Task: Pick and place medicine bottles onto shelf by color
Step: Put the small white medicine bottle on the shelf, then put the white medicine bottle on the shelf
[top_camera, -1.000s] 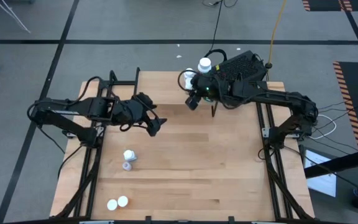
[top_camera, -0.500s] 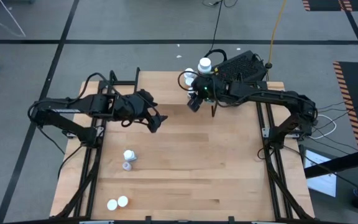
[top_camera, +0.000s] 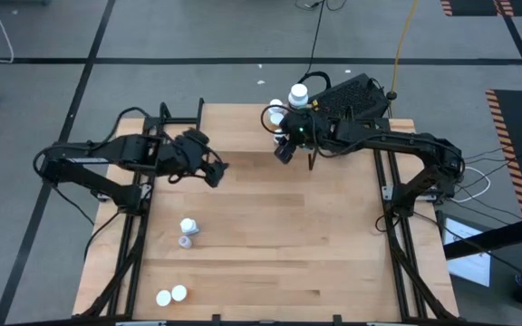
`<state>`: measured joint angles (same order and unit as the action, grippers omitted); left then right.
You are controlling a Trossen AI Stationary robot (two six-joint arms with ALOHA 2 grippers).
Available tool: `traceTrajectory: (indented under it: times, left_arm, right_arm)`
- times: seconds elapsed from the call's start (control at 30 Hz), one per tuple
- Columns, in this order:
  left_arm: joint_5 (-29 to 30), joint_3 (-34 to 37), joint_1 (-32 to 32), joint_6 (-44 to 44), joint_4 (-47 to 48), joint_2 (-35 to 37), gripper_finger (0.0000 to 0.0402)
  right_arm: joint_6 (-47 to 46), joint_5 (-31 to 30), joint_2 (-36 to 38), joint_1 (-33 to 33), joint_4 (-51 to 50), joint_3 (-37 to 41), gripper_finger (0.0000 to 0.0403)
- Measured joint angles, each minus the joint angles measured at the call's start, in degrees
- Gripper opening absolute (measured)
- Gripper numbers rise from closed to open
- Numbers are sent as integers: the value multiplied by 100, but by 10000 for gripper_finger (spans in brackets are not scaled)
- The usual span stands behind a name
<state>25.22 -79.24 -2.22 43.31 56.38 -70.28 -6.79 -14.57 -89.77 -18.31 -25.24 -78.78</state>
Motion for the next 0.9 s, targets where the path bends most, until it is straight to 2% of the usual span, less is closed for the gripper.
traceTrajectory:
  times: [0.1,0.2,0.3,0.4,0.53,0.63,0.73,0.9]
  left_arm:
    - [-298,0,-118,90,299,180,392]
    - [-358,0,-379,402,962,254,392]
    - [-381,68,-803,959,1772,214,392]
    - [-586,445,-1326,1465,1974,194,392]
    - [-815,1088,-2016,2035,1967,220,392]
    - [-1094,1615,-2308,2047,1936,213,392]
    - [-1442,2122,-2418,1701,1502,214,392]
    - [-1912,2957,-2530,830,18,207,392]
  right_arm:
    - [0,2,51,20,26,0,223]
    - [-2,-9,108,80,86,2,255]
    - [-2,-17,154,122,198,4,278]
    - [-4,-21,253,161,205,9,287]
    - [-2,-30,475,355,438,9,283]
    - [99,-26,625,539,646,2,278]
    - [270,-17,695,720,900,2,277]
    - [400,149,690,952,1045,2,277]
